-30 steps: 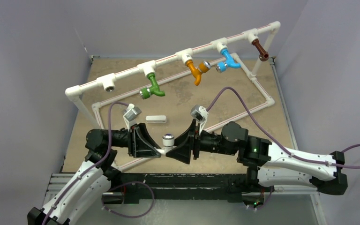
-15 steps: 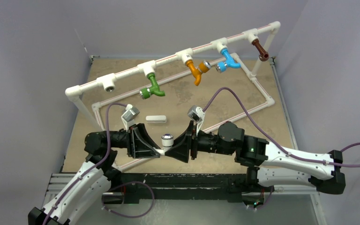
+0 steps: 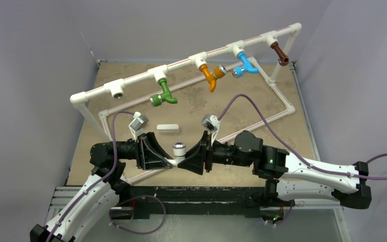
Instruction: Install the water faucets
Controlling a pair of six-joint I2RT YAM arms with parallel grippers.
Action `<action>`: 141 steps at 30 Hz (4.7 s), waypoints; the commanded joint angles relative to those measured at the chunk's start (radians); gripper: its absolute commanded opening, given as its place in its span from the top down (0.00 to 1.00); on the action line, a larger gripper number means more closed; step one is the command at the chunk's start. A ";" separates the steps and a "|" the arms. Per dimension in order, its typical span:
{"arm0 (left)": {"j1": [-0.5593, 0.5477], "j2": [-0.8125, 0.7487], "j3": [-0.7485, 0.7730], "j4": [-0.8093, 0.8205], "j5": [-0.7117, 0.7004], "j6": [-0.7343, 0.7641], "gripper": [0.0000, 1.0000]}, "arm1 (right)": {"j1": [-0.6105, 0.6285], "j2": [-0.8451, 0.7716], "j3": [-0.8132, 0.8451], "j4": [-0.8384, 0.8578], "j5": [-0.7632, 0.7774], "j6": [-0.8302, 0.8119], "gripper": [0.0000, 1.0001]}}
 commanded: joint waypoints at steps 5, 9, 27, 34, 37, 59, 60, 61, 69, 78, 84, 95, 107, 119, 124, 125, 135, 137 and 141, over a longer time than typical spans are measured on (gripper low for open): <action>-0.006 -0.015 0.020 -0.006 -0.037 0.042 1.00 | 0.004 -0.023 0.012 0.034 -0.042 0.008 0.61; -0.006 -0.026 0.024 -0.040 -0.052 0.061 1.00 | 0.004 -0.021 0.012 0.037 -0.051 0.010 0.75; -0.005 -0.042 0.202 -0.512 -0.128 0.339 0.47 | 0.004 -0.051 0.053 -0.052 0.052 -0.016 1.00; -0.006 0.108 0.563 -0.998 -0.165 0.670 0.35 | 0.004 -0.082 0.126 -0.220 0.088 -0.064 1.00; -0.006 0.163 0.721 -1.127 -0.213 0.792 0.35 | 0.004 -0.092 0.165 -0.266 0.126 -0.093 1.00; -0.006 0.576 1.360 -1.458 -1.510 1.231 1.00 | 0.004 0.124 0.257 -0.079 0.297 -0.374 1.00; -0.006 0.582 1.355 -1.445 -1.555 1.247 1.00 | 0.004 0.131 0.255 -0.046 0.289 -0.382 1.00; -0.005 0.588 1.343 -1.427 -1.606 1.269 1.00 | 0.003 0.137 0.253 -0.021 0.282 -0.390 1.00; 0.182 0.628 1.266 -1.235 -1.666 1.381 1.00 | 0.004 0.203 0.243 0.130 0.220 -0.432 1.00; 0.413 0.723 1.211 -1.272 -1.470 1.226 1.00 | 0.004 0.278 0.258 0.313 0.391 -0.457 1.00; 0.462 0.735 1.136 -1.268 -1.466 1.196 1.00 | 0.004 0.397 0.366 0.285 0.465 -0.492 1.00; 0.463 0.781 1.095 -1.281 -1.347 1.193 1.00 | -0.033 0.586 0.568 0.133 0.484 -0.607 1.00; 0.463 0.785 1.081 -1.277 -1.299 1.182 1.00 | -0.087 0.770 0.748 0.045 0.493 -0.597 1.00; 0.462 0.833 1.118 -1.295 -1.180 1.175 1.00 | -0.263 0.798 0.790 0.017 0.542 -0.544 1.00; 0.461 0.852 1.147 -1.307 -1.090 1.171 1.00 | -0.334 0.800 0.773 0.022 0.572 -0.543 1.00; 0.461 0.853 1.153 -1.309 -1.071 1.169 1.00 | -0.347 0.800 0.770 0.022 0.581 -0.545 1.00; 0.399 0.892 1.237 -1.363 -0.965 1.149 1.00 | -0.473 0.736 0.705 0.026 0.605 -0.532 1.00; 0.380 0.899 1.248 -1.369 -0.947 1.141 1.00 | -0.491 0.723 0.696 0.024 0.607 -0.531 1.00; 0.363 0.903 1.272 -1.397 -0.929 1.136 1.00 | -0.507 0.703 0.678 0.013 0.601 -0.520 1.00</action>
